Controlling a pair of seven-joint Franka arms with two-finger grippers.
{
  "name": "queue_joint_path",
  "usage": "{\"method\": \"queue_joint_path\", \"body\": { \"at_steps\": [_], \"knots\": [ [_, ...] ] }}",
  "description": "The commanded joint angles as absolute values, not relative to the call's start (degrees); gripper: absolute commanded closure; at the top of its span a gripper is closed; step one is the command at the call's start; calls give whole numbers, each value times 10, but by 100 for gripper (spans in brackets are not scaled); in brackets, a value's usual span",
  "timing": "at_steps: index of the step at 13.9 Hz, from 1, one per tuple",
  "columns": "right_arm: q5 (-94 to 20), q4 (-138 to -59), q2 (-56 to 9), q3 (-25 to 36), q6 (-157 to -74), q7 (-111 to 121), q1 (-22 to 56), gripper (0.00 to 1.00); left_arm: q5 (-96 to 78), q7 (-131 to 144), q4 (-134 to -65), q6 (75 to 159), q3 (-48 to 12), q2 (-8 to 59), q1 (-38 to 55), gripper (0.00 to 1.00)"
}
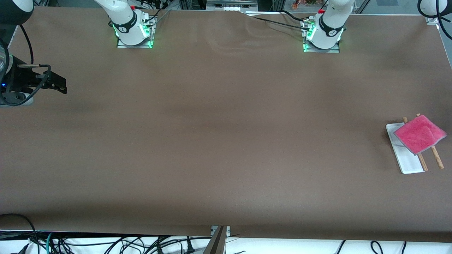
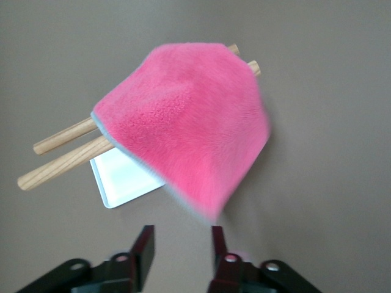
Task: Pass towel and hang on rack
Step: 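Open the left gripper and release the towel on the rack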
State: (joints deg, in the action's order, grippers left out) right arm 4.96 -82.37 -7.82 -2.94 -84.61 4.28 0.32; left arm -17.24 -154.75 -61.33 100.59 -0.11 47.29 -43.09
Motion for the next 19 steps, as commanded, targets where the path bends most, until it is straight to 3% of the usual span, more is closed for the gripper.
{"method": "queue_joint_path", "body": {
  "at_steps": [1, 6, 19],
  "knots": [
    [48, -808, -84, -34, -840, 46, -1, 0, -164, -1560, -594, 1000, -5, 476, -432, 0],
    [48, -808, -84, -35, -840, 45, 1, 0, -165, -1541, -549, 996, -9, 457, -416, 0],
    [48, -804, -84, -35, -840, 45, 8, 0, -103, -1173, -560, 878, 20, 322, -246, 0]
  ]
}}
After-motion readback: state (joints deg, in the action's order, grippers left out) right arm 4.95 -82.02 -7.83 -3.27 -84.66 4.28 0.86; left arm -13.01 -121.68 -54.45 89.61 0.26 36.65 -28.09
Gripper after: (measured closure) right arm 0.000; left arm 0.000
